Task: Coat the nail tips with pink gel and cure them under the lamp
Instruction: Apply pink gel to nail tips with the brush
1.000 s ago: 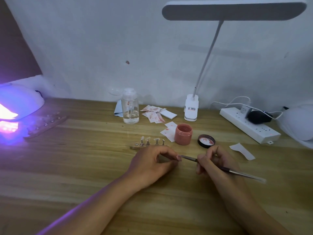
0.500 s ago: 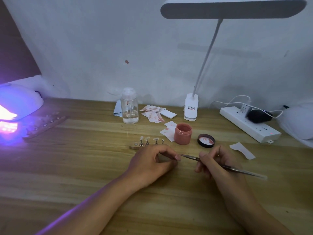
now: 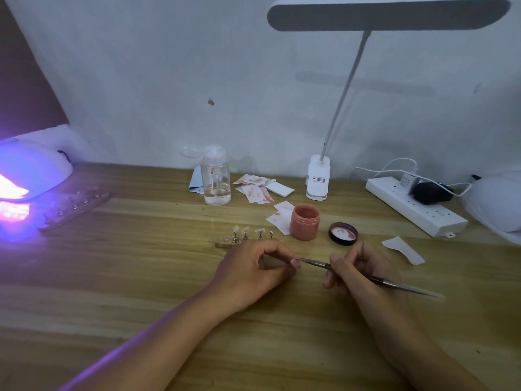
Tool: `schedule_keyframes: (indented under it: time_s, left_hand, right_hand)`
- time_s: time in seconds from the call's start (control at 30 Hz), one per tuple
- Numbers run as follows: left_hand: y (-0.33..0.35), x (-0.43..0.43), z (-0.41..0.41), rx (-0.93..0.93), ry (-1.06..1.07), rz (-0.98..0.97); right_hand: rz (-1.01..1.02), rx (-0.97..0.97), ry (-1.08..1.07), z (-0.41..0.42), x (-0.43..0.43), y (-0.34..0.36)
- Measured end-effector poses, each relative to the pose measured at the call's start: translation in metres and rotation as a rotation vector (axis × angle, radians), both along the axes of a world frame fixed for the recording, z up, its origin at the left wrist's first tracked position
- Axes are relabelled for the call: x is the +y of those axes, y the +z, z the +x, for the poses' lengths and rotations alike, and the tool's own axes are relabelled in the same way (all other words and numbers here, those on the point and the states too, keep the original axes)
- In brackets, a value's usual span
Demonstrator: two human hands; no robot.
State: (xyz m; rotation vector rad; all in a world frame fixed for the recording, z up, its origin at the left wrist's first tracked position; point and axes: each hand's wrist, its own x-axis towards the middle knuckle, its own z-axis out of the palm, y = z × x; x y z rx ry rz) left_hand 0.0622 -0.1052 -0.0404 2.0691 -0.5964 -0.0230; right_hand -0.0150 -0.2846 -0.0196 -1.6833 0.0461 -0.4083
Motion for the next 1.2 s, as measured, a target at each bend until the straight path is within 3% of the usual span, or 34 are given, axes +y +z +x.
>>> schedule_keyframes:
  time_s: [1.2]
  left_hand:
    - [0.0032, -0.0005, -0.0015, -0.018, 0.003, 0.041]
  right_hand:
    - [0.043, -0.008, 0.061, -0.0007, -0.0015, 0.001]
